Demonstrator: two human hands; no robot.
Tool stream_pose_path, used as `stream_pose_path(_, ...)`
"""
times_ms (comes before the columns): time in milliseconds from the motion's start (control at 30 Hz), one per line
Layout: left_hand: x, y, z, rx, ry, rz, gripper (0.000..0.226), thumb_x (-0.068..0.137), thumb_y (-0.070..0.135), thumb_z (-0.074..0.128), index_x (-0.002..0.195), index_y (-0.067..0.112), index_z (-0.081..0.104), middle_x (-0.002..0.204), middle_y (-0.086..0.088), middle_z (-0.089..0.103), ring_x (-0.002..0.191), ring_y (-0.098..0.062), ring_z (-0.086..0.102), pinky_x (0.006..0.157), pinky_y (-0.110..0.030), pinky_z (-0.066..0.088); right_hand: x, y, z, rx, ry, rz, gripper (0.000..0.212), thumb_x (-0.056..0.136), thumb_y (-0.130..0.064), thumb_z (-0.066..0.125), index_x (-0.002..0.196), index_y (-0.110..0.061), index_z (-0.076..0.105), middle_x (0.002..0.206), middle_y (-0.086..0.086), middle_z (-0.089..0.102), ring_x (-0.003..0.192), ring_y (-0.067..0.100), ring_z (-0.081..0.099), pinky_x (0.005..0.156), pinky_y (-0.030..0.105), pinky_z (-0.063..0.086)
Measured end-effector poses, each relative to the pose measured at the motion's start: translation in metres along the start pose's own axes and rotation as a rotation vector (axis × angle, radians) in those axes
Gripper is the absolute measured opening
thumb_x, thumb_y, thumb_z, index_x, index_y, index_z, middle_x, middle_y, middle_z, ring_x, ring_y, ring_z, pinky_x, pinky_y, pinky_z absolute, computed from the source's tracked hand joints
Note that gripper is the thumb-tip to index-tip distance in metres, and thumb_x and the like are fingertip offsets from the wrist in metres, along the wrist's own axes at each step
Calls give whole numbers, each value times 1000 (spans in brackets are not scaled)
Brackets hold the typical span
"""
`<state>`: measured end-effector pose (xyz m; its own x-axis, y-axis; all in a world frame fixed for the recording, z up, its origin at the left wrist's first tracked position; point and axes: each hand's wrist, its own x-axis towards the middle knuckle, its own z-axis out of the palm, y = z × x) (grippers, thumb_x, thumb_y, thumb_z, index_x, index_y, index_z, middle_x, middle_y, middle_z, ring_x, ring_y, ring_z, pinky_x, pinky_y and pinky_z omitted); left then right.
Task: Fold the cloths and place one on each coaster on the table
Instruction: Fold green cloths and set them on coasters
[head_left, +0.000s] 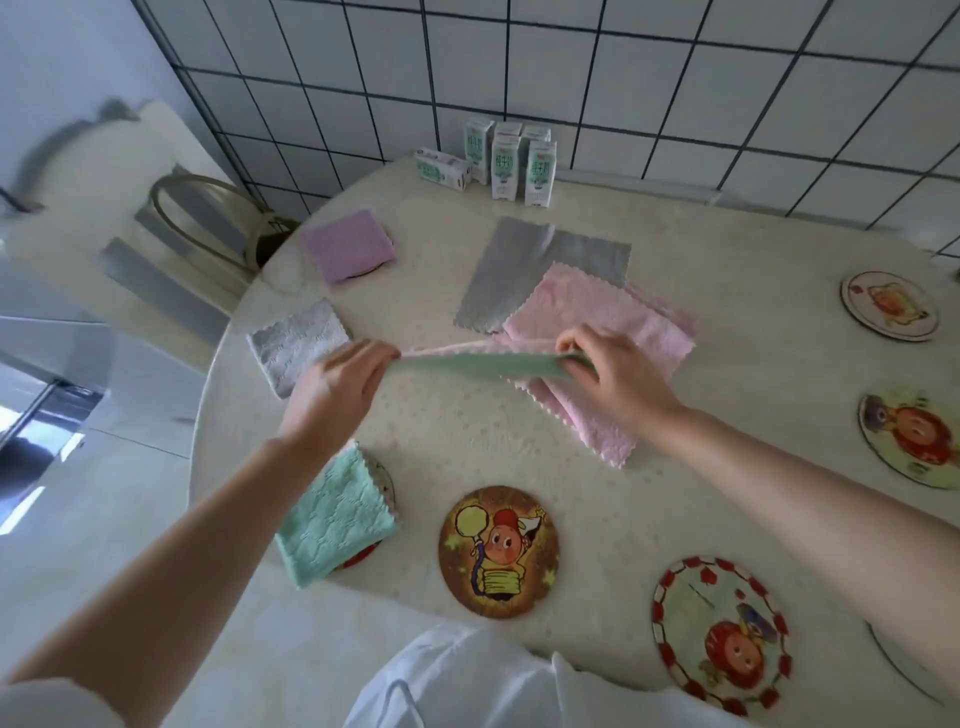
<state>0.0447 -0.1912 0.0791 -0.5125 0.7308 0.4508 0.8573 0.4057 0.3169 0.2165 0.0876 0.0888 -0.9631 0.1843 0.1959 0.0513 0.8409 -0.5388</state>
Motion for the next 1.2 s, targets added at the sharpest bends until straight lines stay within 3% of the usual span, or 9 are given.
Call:
stream_pose_path(100,-63,3,20,-30,-191,17,18,90,14,54,102,11,67,96,-3,71,85,-21,67,65,-37,59,-44,12,27,-41,-154,22,13,89,-11,62,101,-10,64,90,1,66,79,11,58,67,9,35)
stream_pose_path(267,-138,19,44,-56,-356,-7,16,87,14,54,94,18,68,87,3,69,78,-18,65,50,-32,56,-109,31,66,-32,-342,75,21,87,0,60,102,-13,67,96,1,66,90,9,57,82,22,47)
stream_pose_path(533,-181,39,52,-185,-458,-102,43,98,41,35,89,17,69,82,5,69,75,-14,64,59,-27,55,-170,32,88,-46,-379,97,18,80,-2,65,92,-16,65,87,-4,65,82,15,60,74,27,50)
stream_pose_path(667,-187,45,52,-234,-610,-153,8,86,16,64,89,17,72,81,2,70,71,-17,66,64,-21,49,-198,23,87,-44,-457,113,12,82,-5,60,90,-13,62,84,-2,64,78,15,60,68,32,51)
stream_pose_path(767,-183,49,52,-251,-764,-267,16,85,10,66,98,16,72,90,7,71,79,-10,64,69,-4,37,-214,13,83,-20,-498,145,7,81,-10,58,87,-14,60,80,-4,61,72,11,56,63,27,47)
stream_pose_path(867,-176,44,54,-296,-883,-363,17,86,13,64,101,20,70,87,14,63,80,-5,57,66,-1,35,-219,5,81,5,-540,165,8,79,-18,54,84,-15,58,77,-5,60,70,11,55,61,30,46)
stream_pose_path(1033,-154,34,55,-304,-801,-454,17,83,10,66,97,18,71,84,9,64,78,-11,61,67,-9,40,-196,11,74,75,-487,311,2,84,-17,58,84,-19,59,73,-7,60,61,5,56,55,26,47)
stream_pose_path(1133,-128,28,62,-303,-645,-549,17,82,10,68,99,14,72,83,6,65,77,-13,60,64,-8,39,-171,24,70,158,-276,484,7,84,-15,66,86,-20,61,69,-8,61,50,5,51,47,15,37)
stream_pose_path(1200,-109,26,69,-305,-545,-644,16,81,12,70,97,14,72,79,0,67,72,-17,61,63,-18,46,-154,35,70,186,-131,594,7,82,-14,68,85,-17,63,72,-1,65,54,8,53,55,24,42)
